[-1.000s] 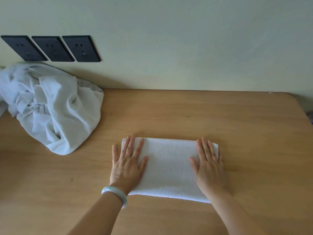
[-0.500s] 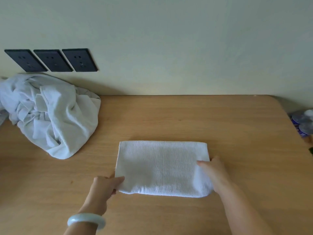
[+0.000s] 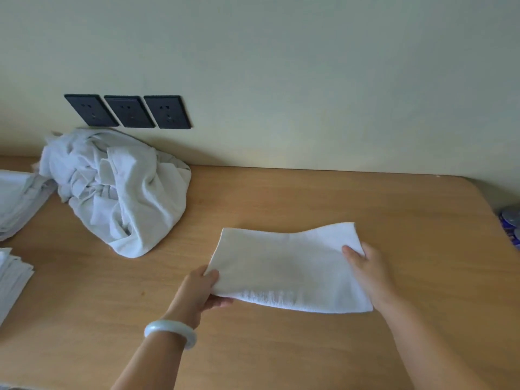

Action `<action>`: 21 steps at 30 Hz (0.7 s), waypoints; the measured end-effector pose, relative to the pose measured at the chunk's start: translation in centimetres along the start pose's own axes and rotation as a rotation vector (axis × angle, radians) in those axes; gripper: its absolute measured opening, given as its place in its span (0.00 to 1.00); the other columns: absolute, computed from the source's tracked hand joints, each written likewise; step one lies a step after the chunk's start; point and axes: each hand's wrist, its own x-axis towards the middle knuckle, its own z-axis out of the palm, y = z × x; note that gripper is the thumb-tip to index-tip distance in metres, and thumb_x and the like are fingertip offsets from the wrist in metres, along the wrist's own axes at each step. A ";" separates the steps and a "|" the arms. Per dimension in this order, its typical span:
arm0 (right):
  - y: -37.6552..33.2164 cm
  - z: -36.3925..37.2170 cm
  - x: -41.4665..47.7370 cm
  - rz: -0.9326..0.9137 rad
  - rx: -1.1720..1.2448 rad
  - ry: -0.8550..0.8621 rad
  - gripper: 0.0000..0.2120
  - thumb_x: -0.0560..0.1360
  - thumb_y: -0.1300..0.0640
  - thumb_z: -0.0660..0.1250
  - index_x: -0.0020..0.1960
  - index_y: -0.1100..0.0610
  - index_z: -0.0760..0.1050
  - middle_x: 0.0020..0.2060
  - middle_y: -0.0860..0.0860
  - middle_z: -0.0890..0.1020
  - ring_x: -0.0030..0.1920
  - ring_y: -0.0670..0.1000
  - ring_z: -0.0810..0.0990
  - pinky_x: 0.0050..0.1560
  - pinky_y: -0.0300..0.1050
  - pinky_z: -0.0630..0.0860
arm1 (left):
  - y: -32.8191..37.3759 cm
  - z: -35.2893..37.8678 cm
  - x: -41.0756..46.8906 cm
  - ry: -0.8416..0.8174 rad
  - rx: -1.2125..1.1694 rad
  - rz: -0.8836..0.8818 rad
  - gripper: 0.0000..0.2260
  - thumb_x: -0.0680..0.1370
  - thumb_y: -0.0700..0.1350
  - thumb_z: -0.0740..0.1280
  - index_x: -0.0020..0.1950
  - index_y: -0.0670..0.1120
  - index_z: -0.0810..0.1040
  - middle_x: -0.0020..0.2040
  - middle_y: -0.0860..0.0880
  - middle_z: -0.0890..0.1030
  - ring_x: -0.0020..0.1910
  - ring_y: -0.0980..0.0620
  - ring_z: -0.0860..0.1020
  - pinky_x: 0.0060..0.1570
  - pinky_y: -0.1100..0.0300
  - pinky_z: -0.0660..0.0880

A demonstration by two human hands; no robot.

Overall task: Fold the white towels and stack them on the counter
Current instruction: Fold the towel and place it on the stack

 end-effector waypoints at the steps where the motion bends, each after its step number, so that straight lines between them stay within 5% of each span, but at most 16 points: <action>1: -0.8 -0.4 -0.2 -0.012 0.033 0.013 0.19 0.74 0.45 0.65 0.47 0.64 0.74 0.36 0.58 0.77 0.36 0.53 0.74 0.37 0.47 0.66 | 0.6 -0.3 -0.4 -0.018 -0.027 0.026 0.10 0.83 0.40 0.59 0.63 0.40 0.74 0.53 0.37 0.81 0.39 0.40 0.84 0.35 0.53 0.82; 7: -5.4 -1.3 -1.1 -0.117 0.232 -0.036 0.14 0.77 0.49 0.66 0.47 0.61 0.77 0.41 0.62 0.80 0.40 0.58 0.79 0.39 0.47 0.71 | 3.5 -2.8 -2.9 -0.086 -0.287 0.187 0.12 0.82 0.40 0.61 0.64 0.45 0.77 0.58 0.44 0.83 0.53 0.43 0.83 0.49 0.47 0.81; 10: -8.2 -1.0 -2.1 -0.155 0.310 -0.100 0.12 0.77 0.49 0.67 0.46 0.59 0.78 0.39 0.55 0.83 0.41 0.56 0.82 0.41 0.48 0.74 | 4.8 -4.9 -4.5 -0.122 -0.483 0.223 0.13 0.80 0.39 0.62 0.64 0.42 0.78 0.60 0.43 0.82 0.58 0.44 0.81 0.55 0.47 0.80; 16: -13.9 1.4 -4.5 -0.201 0.379 -0.244 0.10 0.76 0.48 0.67 0.49 0.54 0.81 0.41 0.50 0.86 0.40 0.52 0.85 0.41 0.46 0.76 | 7.0 -10.6 -6.5 -0.252 -0.748 0.178 0.14 0.70 0.31 0.65 0.53 0.37 0.84 0.53 0.38 0.83 0.48 0.40 0.84 0.51 0.45 0.79; 19: -16.9 3.5 -6.0 -0.241 0.374 -0.296 0.09 0.77 0.50 0.66 0.48 0.55 0.80 0.40 0.50 0.86 0.38 0.50 0.85 0.39 0.43 0.77 | 8.2 -13.0 -6.4 -0.281 -0.706 0.111 0.22 0.65 0.42 0.79 0.57 0.38 0.82 0.53 0.39 0.83 0.48 0.41 0.83 0.50 0.47 0.80; 21: -18.7 5.4 -6.9 -0.260 0.371 -0.312 0.08 0.78 0.53 0.66 0.47 0.57 0.80 0.37 0.50 0.86 0.35 0.49 0.85 0.33 0.38 0.77 | 9.3 -14.9 -5.9 -0.310 -0.610 0.060 0.18 0.73 0.49 0.73 0.57 0.38 0.83 0.56 0.40 0.83 0.51 0.41 0.83 0.55 0.47 0.76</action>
